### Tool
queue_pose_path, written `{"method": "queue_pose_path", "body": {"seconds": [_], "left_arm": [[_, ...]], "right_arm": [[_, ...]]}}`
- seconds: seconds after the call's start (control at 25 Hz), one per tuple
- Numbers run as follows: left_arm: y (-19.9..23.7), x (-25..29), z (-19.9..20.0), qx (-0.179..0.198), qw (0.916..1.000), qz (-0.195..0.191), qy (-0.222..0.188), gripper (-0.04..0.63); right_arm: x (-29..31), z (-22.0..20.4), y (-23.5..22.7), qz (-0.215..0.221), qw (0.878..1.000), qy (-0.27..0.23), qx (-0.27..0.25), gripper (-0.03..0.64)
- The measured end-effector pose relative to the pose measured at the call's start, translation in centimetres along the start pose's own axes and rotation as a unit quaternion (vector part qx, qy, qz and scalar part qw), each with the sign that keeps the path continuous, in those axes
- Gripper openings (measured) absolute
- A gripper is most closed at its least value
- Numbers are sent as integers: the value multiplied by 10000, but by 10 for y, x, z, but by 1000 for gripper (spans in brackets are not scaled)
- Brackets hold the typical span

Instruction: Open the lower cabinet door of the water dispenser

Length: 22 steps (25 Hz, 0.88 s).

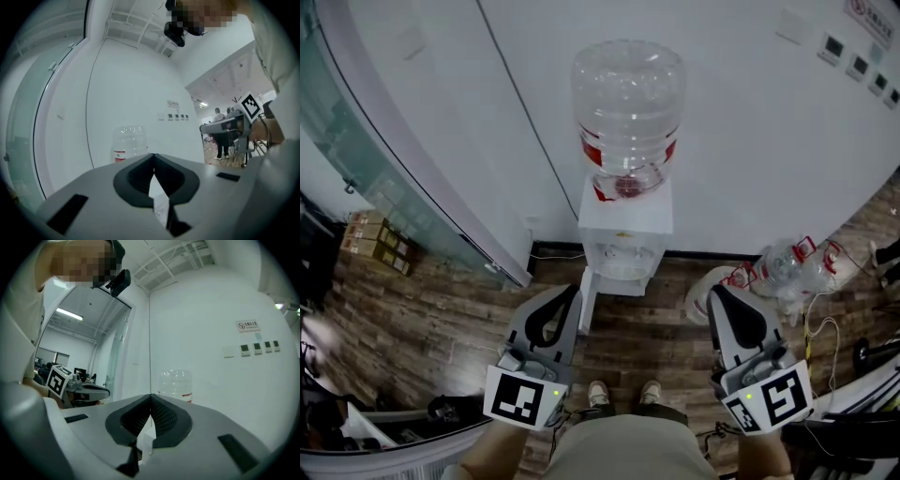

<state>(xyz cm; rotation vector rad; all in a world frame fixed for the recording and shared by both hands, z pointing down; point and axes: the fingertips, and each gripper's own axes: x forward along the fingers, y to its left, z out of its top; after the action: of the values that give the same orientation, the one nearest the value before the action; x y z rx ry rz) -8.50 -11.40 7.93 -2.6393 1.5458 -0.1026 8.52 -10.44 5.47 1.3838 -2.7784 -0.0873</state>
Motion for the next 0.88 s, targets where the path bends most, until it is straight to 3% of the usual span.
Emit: {"method": "queue_pose_path", "body": {"seconds": [0.32, 0.88], "left_arm": [[-11, -11, 36, 357, 9990, 71, -254, 6], [-27, -6, 43, 338, 9991, -33, -267, 6]], "right_arm": [[-21, 56, 5, -42, 9972, -618, -412, 6], [-27, 46, -2, 9, 9960, -451, -765, 6]]}}
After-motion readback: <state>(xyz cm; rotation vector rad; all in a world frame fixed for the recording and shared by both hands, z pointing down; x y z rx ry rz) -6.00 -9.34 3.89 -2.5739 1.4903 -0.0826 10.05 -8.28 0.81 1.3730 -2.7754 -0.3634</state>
